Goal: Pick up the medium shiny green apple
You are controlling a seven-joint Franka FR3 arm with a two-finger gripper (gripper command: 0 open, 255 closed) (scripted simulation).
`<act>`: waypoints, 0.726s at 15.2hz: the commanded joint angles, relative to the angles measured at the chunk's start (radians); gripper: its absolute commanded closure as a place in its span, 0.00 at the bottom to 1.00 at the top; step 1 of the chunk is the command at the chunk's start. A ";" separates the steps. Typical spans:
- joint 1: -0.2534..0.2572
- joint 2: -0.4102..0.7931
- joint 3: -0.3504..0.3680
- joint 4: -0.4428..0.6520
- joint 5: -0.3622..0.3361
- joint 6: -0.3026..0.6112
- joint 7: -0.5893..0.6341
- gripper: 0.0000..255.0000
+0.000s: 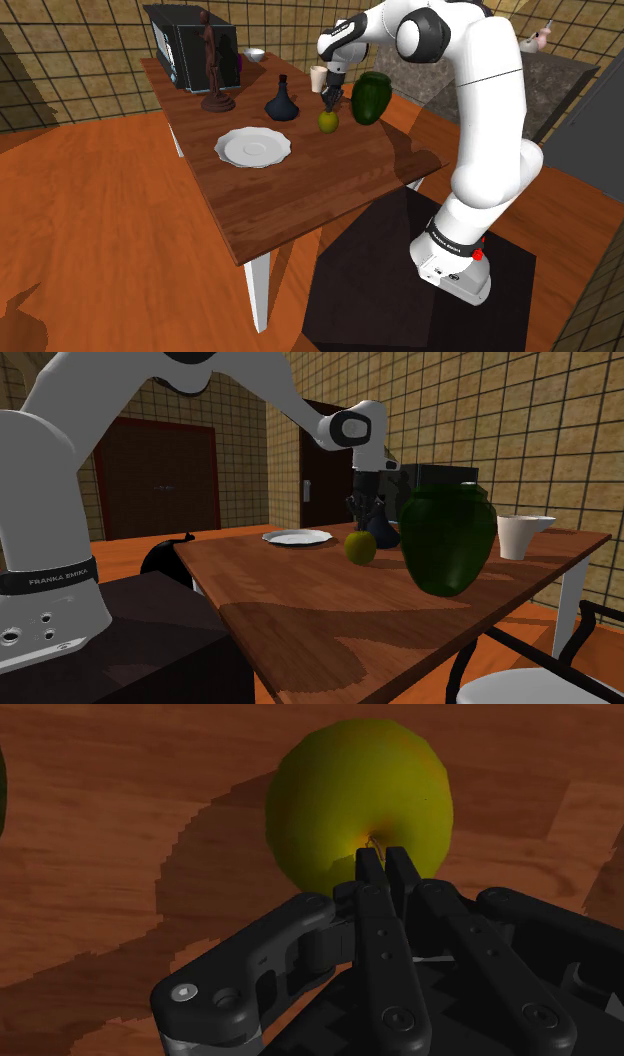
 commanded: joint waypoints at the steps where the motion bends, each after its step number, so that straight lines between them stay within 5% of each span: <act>1: 0.000 0.001 0.000 -0.001 0.000 0.000 0.000 1.00; 11: 0.002 -0.040 -0.008 0.031 -0.013 -0.071 0.011 1.00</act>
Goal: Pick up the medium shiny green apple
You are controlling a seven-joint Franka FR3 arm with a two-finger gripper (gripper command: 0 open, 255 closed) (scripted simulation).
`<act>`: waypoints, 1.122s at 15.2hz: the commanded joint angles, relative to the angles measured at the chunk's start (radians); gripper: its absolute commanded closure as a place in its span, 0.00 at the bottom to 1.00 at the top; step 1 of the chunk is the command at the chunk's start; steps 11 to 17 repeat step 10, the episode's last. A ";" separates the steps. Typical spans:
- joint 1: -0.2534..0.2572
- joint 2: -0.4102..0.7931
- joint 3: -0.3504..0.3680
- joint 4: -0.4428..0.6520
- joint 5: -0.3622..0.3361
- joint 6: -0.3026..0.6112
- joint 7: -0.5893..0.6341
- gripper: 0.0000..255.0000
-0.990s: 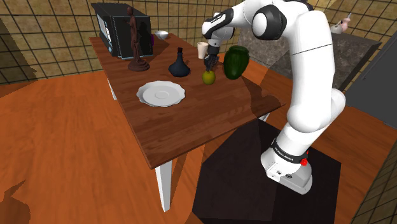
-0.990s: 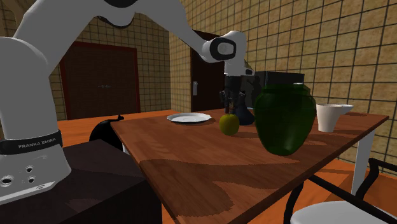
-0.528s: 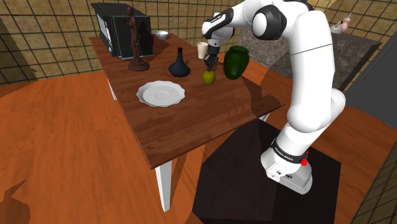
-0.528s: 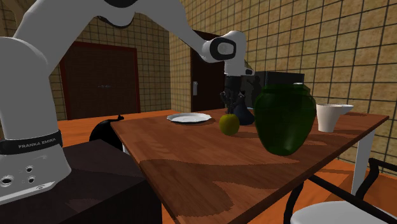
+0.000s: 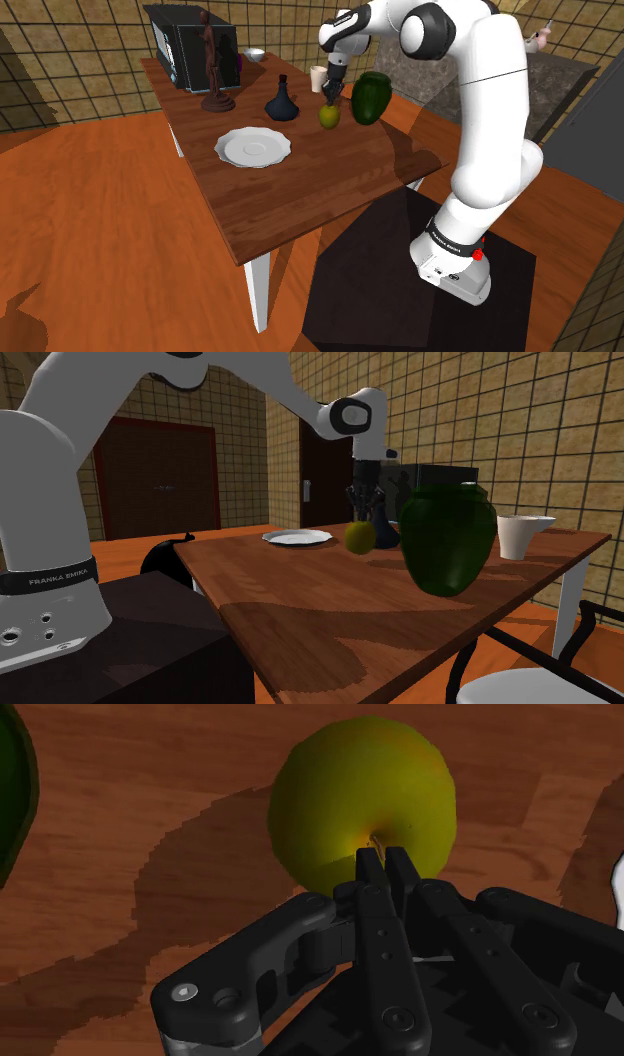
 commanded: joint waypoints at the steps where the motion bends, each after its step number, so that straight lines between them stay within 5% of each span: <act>1: 0.000 -0.010 -0.002 0.014 -0.004 -0.023 0.003 1.00; 17: -0.001 -0.038 -0.008 0.066 -0.014 -0.103 0.014 1.00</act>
